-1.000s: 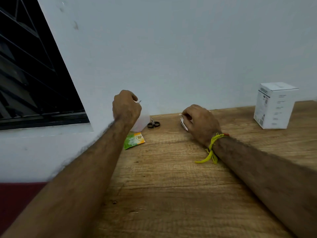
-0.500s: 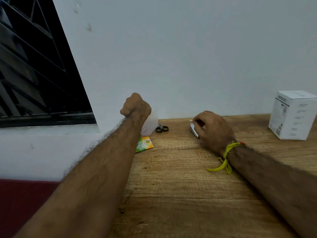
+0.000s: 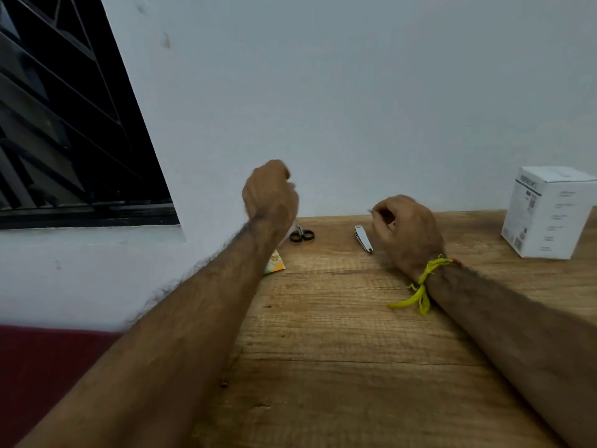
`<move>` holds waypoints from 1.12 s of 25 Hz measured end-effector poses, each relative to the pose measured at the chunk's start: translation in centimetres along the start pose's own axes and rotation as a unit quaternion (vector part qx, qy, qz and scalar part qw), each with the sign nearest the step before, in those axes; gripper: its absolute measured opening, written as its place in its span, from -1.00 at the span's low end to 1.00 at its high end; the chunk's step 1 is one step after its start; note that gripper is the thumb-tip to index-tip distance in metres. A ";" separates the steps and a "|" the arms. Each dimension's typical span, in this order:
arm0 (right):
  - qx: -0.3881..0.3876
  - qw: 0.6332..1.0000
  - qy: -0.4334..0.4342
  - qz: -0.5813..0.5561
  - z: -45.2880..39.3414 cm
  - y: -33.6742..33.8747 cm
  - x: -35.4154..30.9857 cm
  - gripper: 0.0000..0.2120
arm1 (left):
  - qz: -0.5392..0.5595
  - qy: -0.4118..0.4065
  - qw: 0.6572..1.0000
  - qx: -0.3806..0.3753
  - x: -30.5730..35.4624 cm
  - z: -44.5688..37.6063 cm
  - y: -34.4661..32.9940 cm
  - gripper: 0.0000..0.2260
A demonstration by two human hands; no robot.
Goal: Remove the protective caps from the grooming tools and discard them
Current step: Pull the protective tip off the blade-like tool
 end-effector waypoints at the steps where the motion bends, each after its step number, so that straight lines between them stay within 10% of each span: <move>1: 0.010 1.000 -0.011 -0.002 -0.1 0.0 0.1 -0.93 | 0.015 -0.019 1.000 -0.013 1.2 0.9 -0.7 -0.87; 9: 0.075 0.992 -0.105 -0.014 -1.0 1.9 3.2 -0.93 | 0.022 0.022 0.948 -0.318 7.8 5.5 -7.8 -0.60; 16: 0.048 0.995 -0.081 -0.016 -1.1 1.5 3.5 -0.93 | 0.204 0.086 0.929 -0.296 6.4 5.4 -8.2 -0.87; 22: 0.038 0.996 -0.074 -0.024 -1.0 1.5 3.2 -0.91 | 0.604 0.227 0.703 -0.300 3.6 10.4 -3.8 -0.77; 28: 0.022 0.999 -0.020 -0.038 -0.4 1.2 1.7 -0.95 | 0.622 0.203 0.702 -0.282 2.7 11.0 -3.5 -0.78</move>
Point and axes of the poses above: each hand's wrist, its own z-axis away from the middle knuckle, its own y-axis out of the back of the hand, x = y × z, the point moved 3 cm from there along -z, towards the middle knuckle, and after that the axes turned 5 degrees about -y, right-handed, at the moved point
